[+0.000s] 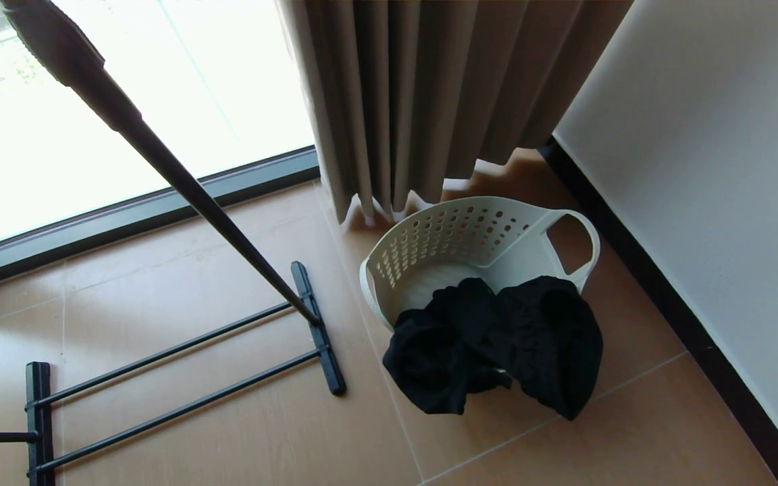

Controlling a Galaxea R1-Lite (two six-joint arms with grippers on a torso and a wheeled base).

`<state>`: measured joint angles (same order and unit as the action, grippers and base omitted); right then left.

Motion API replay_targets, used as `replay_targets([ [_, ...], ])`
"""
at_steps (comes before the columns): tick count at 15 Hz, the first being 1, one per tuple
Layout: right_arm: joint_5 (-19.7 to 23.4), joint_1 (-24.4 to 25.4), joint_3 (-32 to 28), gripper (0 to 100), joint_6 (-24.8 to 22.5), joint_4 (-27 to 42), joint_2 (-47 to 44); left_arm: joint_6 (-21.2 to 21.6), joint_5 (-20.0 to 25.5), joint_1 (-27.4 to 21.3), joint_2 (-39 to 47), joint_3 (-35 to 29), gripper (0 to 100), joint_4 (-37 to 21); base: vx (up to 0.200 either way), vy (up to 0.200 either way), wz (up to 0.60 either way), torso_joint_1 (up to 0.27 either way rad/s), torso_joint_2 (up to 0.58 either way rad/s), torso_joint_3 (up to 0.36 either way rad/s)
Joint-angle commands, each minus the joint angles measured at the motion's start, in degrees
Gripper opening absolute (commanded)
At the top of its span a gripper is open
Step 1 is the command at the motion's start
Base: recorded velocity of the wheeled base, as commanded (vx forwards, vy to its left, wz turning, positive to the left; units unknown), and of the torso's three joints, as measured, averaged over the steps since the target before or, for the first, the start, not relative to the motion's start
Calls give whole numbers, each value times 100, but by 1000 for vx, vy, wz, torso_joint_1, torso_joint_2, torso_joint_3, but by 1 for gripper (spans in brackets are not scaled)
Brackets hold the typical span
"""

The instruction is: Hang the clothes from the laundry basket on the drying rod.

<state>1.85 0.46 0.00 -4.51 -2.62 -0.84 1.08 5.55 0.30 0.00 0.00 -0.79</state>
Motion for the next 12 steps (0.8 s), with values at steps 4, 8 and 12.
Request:
replay_targets([
  [4,263,1026,-861,100,-138,-37,-2755,-3,-1,5,0,0,100,0,0,0,0,0,0,0],
  [8,289,1254,-1881,100,-964,-54,-4890,6,-1,5,0,0,100,-9,0,0,0,0,0,0],
  [12,263,1263,-3041,100,-3574,-28,-7193,-3,-1,5,0,0,100,0,0,0,0,0,0,0],
])
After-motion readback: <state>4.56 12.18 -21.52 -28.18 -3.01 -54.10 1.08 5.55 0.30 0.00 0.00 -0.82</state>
